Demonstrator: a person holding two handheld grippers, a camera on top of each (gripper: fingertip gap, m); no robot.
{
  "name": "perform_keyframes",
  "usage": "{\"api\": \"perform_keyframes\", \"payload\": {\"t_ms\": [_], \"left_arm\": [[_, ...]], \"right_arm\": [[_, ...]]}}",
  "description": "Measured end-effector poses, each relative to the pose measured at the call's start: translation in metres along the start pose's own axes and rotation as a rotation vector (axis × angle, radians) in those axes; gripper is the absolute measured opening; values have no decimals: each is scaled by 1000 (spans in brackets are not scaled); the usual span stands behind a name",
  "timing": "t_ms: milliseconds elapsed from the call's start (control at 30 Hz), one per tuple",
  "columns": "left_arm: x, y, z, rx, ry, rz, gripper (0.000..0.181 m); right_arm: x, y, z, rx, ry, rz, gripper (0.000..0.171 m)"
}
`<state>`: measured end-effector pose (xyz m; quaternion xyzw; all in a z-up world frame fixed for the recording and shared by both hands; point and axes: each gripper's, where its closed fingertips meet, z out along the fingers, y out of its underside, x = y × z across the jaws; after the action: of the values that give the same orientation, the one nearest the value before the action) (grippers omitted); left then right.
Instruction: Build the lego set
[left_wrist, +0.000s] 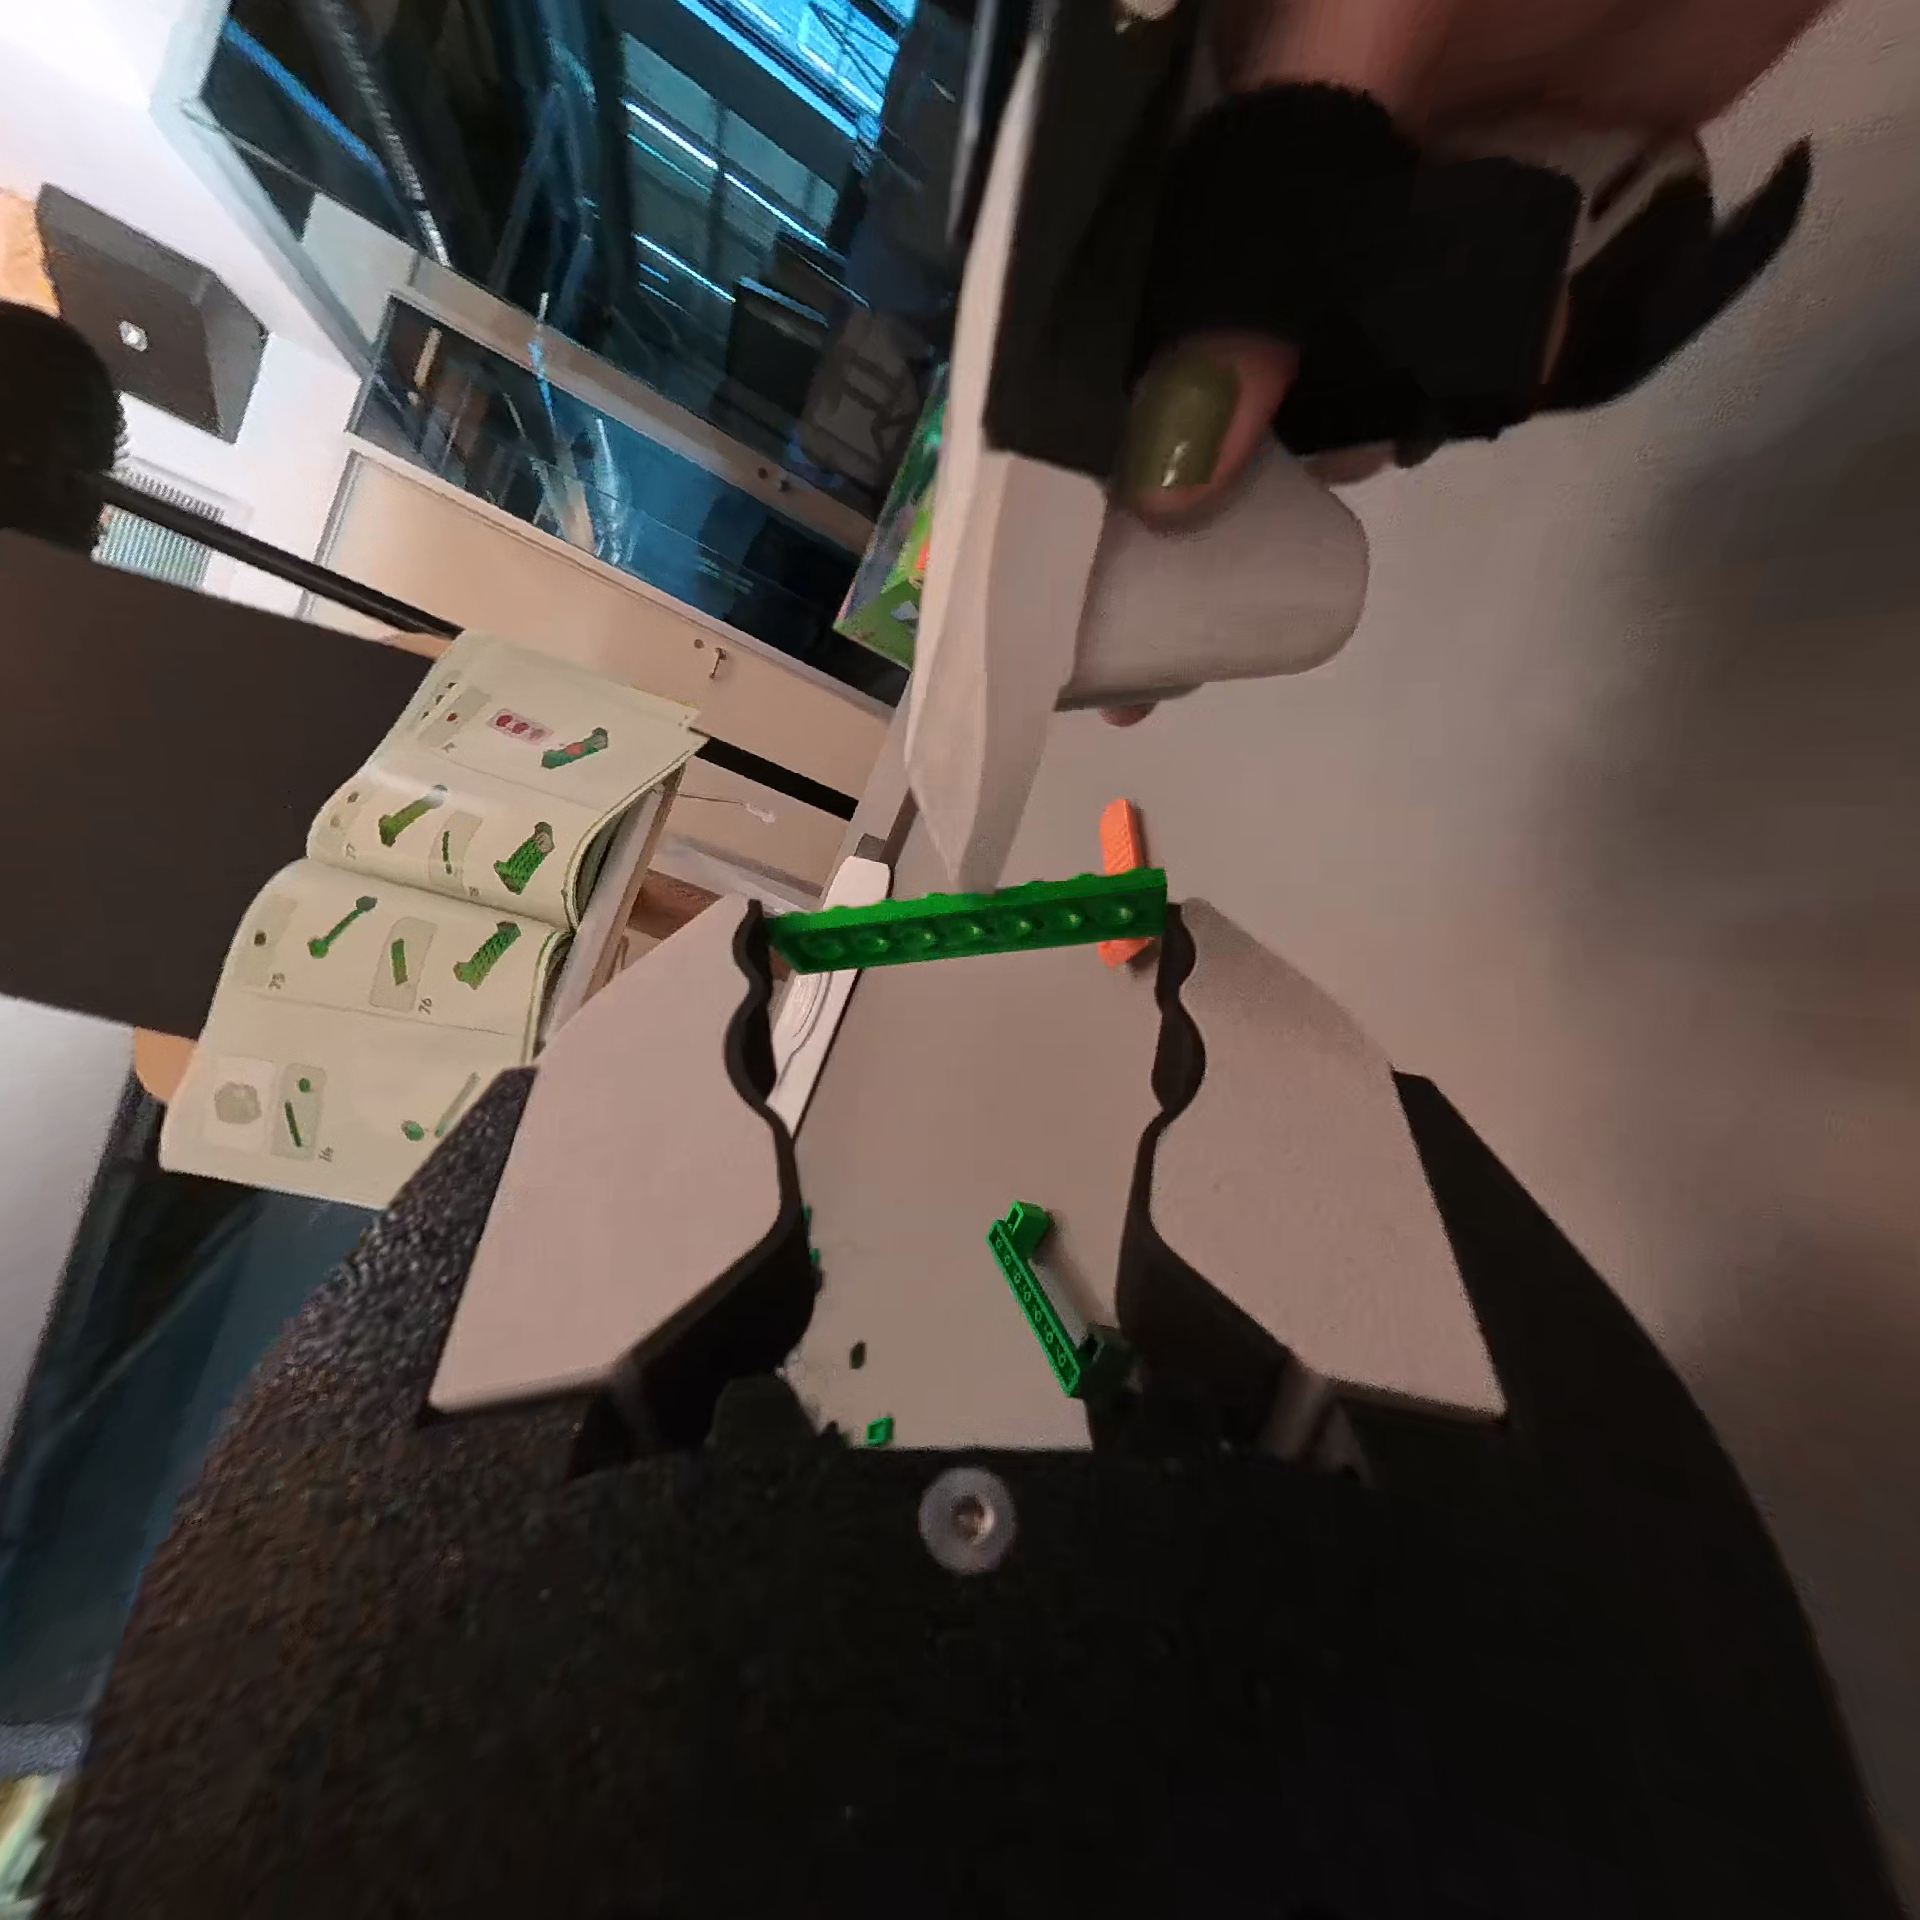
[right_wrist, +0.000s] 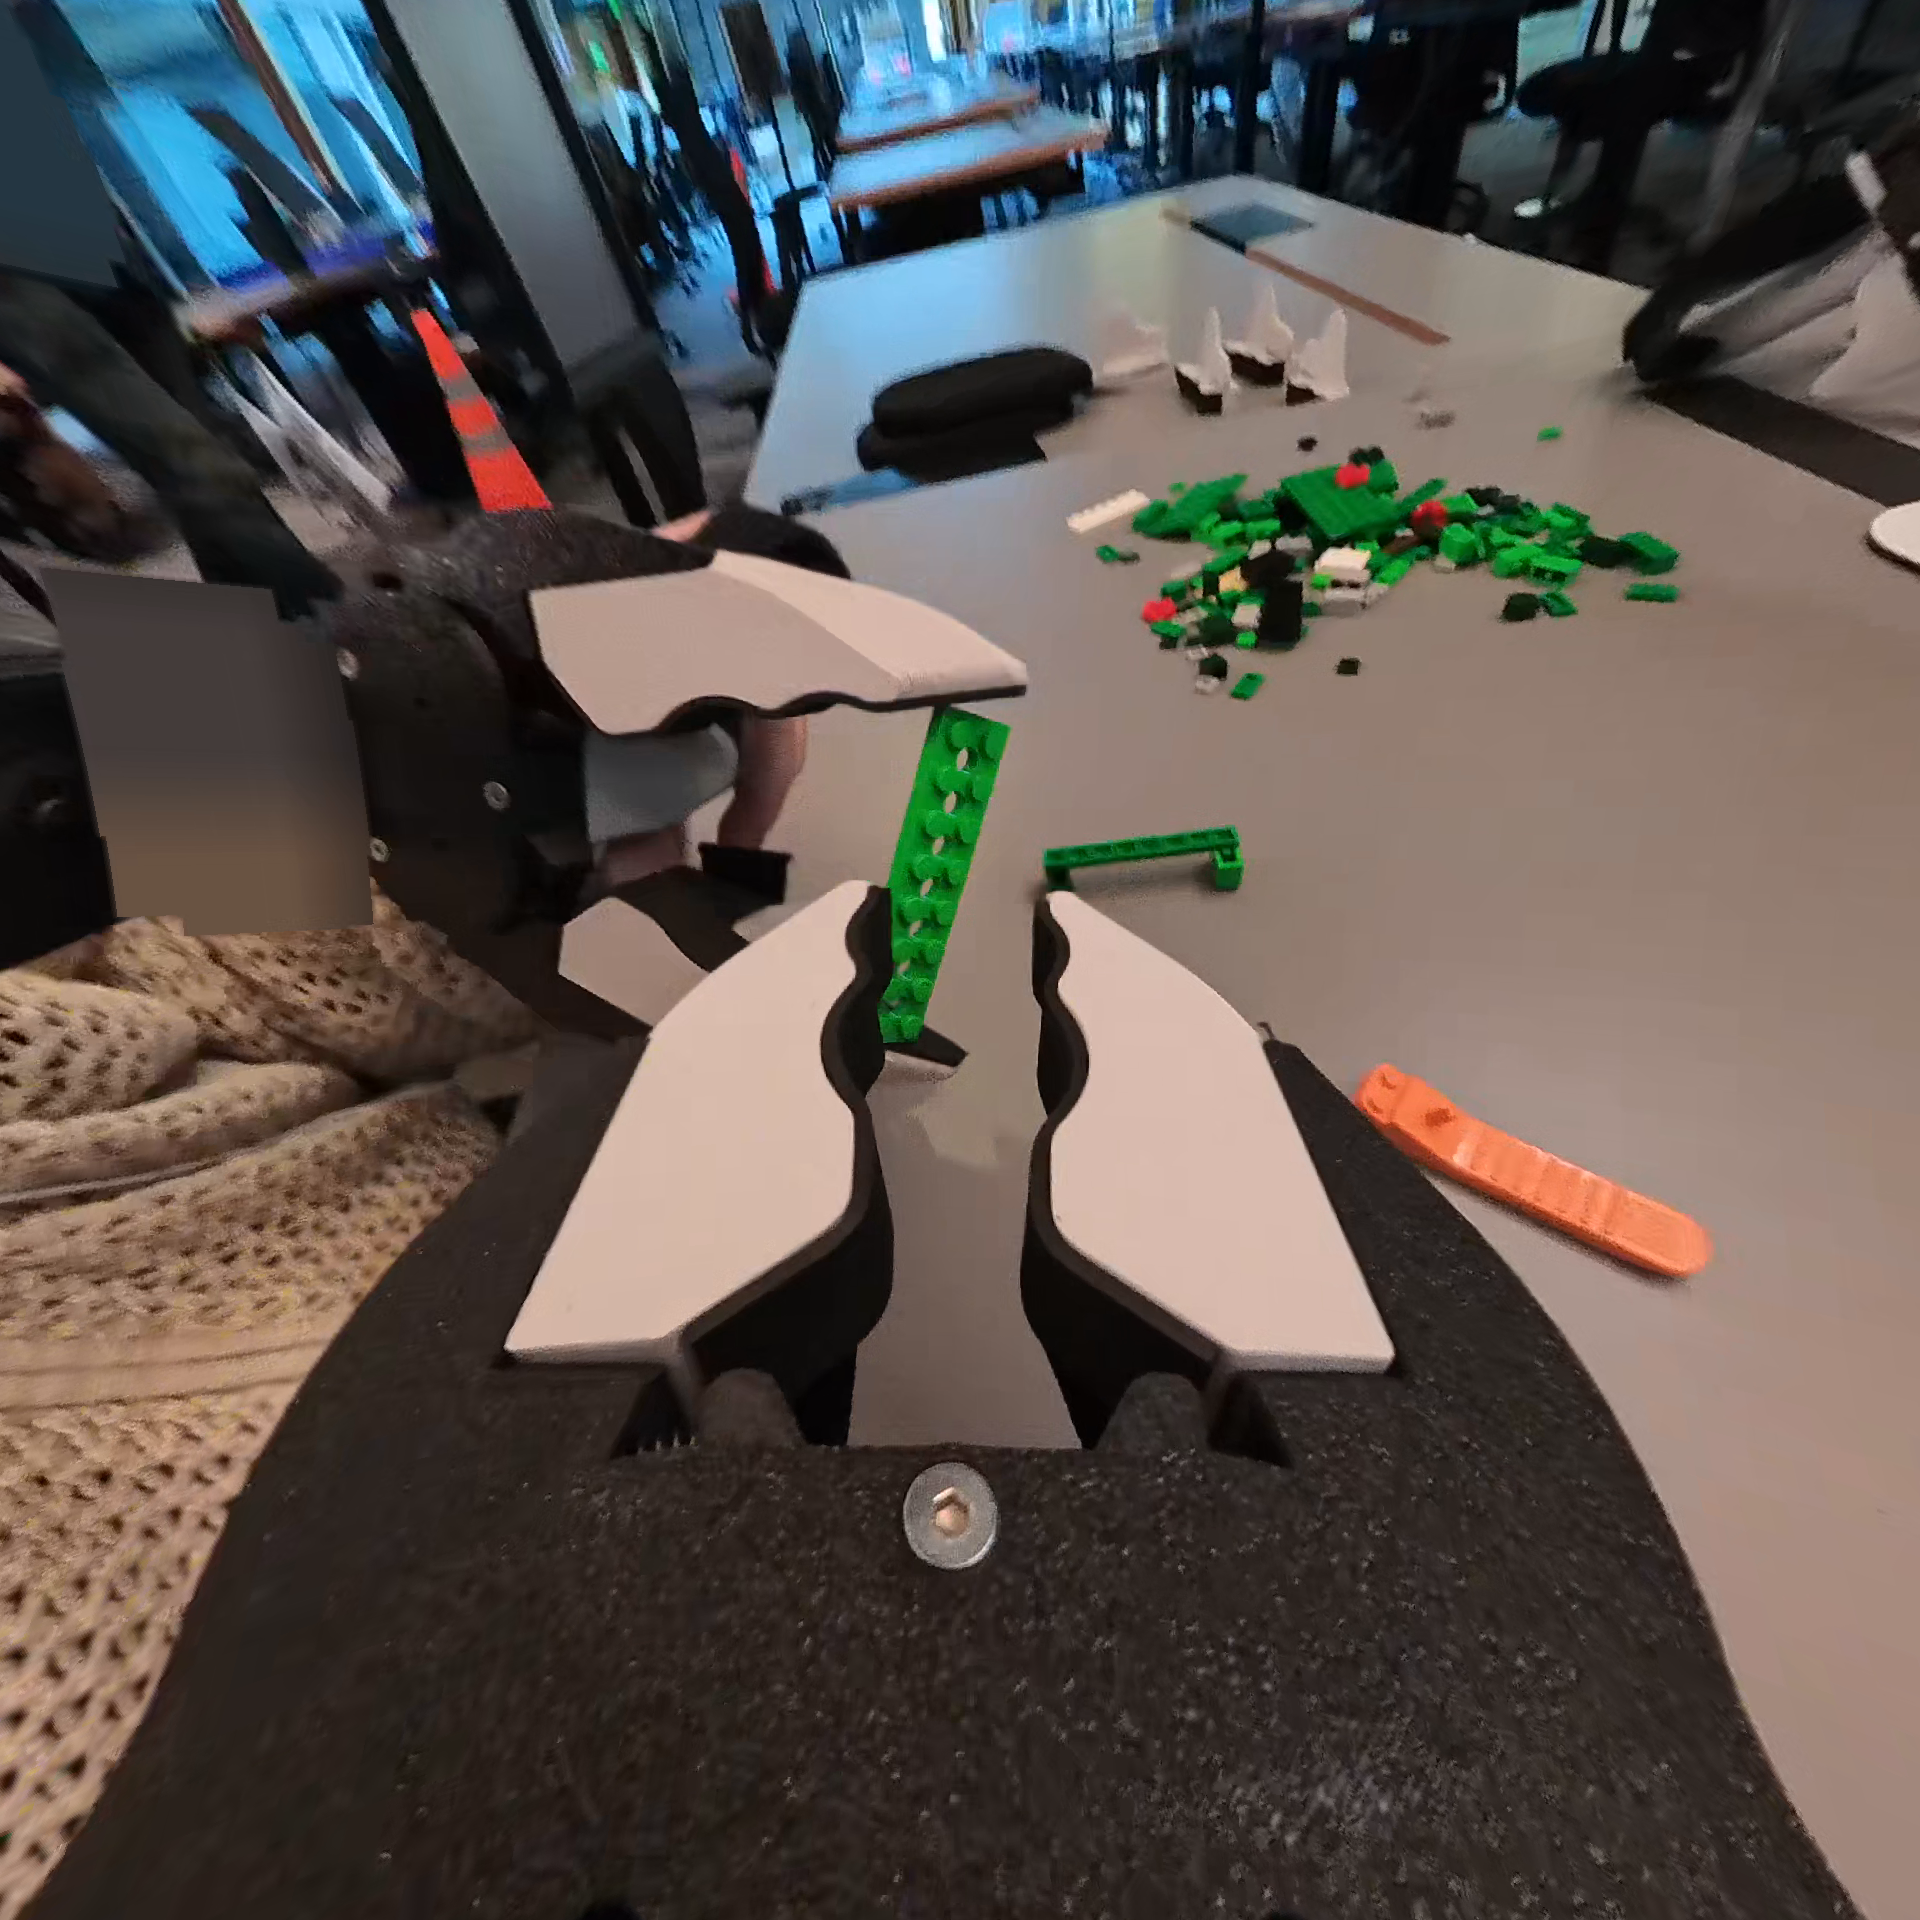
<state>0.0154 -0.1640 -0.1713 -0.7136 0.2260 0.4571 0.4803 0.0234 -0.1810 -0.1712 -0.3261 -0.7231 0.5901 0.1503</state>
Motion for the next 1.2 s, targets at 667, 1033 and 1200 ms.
{"api": "perform_keyframes", "payload": {"t_ms": [667,1033,1200], "left_arm": [[0,-13,-13,182,126,-289,84],[-8,-18,-15,194,-17,-193,82],[-6,-17,-13,188,-7,-176,68]], "right_arm": [[-19,-22,-16,191,-333,250,4],[-18,-19,-11,187,-372,323,4],[-24,-15,-7,161,-399,317,4]]}}
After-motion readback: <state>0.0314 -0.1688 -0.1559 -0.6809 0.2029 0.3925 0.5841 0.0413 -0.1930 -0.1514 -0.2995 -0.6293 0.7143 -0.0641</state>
